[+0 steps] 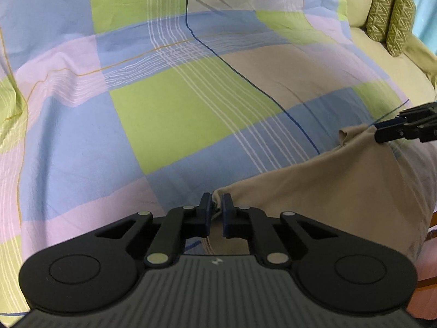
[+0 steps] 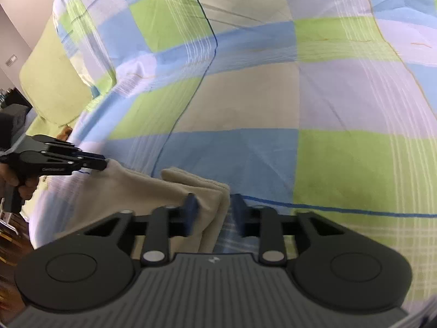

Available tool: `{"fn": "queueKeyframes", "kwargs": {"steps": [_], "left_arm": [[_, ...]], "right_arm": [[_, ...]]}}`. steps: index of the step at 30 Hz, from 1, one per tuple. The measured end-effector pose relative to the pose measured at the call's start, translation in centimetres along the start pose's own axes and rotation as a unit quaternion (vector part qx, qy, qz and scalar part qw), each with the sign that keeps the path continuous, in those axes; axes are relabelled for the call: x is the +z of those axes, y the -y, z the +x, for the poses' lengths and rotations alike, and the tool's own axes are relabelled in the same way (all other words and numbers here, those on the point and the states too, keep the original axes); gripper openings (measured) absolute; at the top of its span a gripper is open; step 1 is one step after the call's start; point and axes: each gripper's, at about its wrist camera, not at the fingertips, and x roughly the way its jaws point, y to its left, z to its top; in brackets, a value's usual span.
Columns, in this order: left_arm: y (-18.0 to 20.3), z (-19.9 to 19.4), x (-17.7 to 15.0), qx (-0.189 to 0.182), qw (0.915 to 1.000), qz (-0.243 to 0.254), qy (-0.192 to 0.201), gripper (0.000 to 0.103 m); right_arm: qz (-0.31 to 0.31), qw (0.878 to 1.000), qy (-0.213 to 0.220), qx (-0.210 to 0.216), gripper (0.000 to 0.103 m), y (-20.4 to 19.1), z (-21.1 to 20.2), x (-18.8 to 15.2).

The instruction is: Fold clothes

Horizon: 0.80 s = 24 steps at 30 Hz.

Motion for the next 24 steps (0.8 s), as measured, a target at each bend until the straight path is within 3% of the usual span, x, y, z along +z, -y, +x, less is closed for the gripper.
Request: {"fn": "queueKeyframes", "kwargs": {"steps": [1, 7, 13, 15, 17, 18, 19, 20, 21, 24], "left_arm": [[0.0, 0.0, -0.1, 0.002, 1.0, 0.0, 0.002, 0.002], [0.2, -0.7, -1.2, 0.026, 0.9995, 0.003, 0.017, 0.001], [0.9, 0.7, -1.0, 0.061, 0.9978, 0.025, 0.011, 0.002], [1.2, 1.4, -0.5, 0.076, 0.9964, 0.036, 0.011, 0.006], [1.2, 1.9, 0.0, 0.095, 0.9945, 0.044, 0.01, 0.025], [1.0, 1.6, 0.2, 0.098, 0.9945, 0.036, 0.007, 0.028], [0.7, 1.3, 0.3, 0.101, 0.9945, 0.028, 0.003, 0.033], [0.4, 0.5, 0.1, 0.107, 0.9941, 0.016, 0.002, 0.032], [0.2, -0.4, -0.2, 0.113, 0.9936, 0.005, 0.001, 0.033], [-0.7, -2.7, -1.5, 0.103, 0.9937, -0.043, -0.012, 0.04]], "right_arm": [[-0.007, 1.0, 0.001, 0.003, 0.005, -0.2, 0.2, 0.1], [-0.07, 0.997, 0.035, -0.017, 0.003, -2.5, -1.4, 0.8], [-0.033, 0.998, 0.008, -0.057, 0.003, -1.2, 1.4, 0.5], [-0.032, 0.997, 0.01, -0.068, 0.003, -1.5, 2.0, 0.6], [-0.012, 0.997, 0.002, -0.071, 0.005, -1.4, 2.5, 0.7], [0.015, 0.997, 0.001, -0.071, 0.012, -1.0, 2.5, 0.8], [0.039, 0.996, 0.001, -0.075, 0.037, -0.7, 2.1, 1.0], [0.059, 0.995, 0.0, -0.081, 0.05, -0.4, 1.5, 1.1], [0.077, 0.994, 0.003, -0.081, 0.056, -0.3, 0.8, 0.9], [0.128, 0.989, 0.016, -0.071, 0.057, -0.1, -1.8, -0.2]]}}
